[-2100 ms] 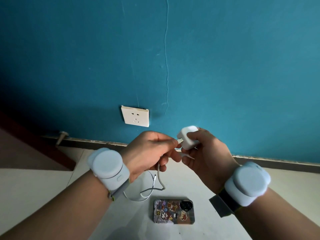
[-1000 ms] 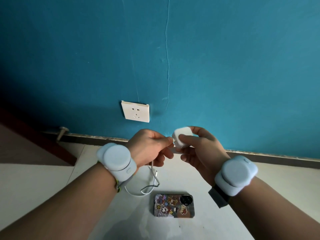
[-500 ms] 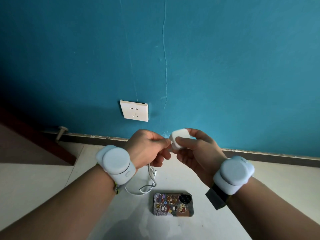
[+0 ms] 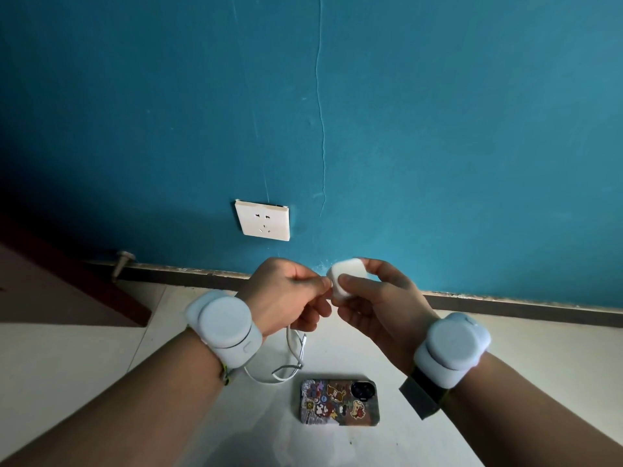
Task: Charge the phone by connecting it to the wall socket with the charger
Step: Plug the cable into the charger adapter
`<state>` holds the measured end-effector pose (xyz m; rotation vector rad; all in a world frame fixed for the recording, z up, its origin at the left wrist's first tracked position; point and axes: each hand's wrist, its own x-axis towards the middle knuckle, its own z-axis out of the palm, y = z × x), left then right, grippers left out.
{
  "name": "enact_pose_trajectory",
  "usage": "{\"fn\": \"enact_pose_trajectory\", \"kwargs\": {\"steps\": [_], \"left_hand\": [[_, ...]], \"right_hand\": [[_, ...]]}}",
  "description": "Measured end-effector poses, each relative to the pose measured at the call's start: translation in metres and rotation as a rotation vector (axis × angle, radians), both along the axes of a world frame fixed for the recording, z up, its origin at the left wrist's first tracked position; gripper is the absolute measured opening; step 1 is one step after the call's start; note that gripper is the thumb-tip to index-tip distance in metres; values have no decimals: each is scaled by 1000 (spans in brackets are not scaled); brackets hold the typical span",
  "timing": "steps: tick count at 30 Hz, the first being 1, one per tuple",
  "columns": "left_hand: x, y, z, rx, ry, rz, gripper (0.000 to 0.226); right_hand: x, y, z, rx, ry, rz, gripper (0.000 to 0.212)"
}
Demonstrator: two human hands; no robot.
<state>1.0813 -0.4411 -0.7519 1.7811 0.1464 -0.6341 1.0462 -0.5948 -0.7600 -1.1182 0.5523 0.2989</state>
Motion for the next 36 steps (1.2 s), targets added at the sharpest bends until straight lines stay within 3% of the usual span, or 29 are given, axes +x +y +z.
{"fn": "enact_pose_trajectory", "kwargs": {"steps": [11, 17, 22, 27, 31, 36], "left_hand": [[7, -3, -3, 104, -91, -43, 16], [5, -3, -7, 166, -262, -139, 63], [5, -1, -8, 165, -400, -189, 40], [9, -1, -9, 22, -220, -132, 19], [7, -3, -9, -86, -81, -62, 18], [8, -2, -3, -371, 184, 10, 27]], "right_hand": [[10, -5, 0, -113, -18, 54, 33], [9, 0, -3, -358, -116, 87, 35], [5, 2, -1, -406, -201, 158, 27], [8, -6, -1, -341, -216, 119, 28], [10, -7, -5, -473, -256, 141, 28], [13, -9, -8, -562, -287, 147, 27]]}}
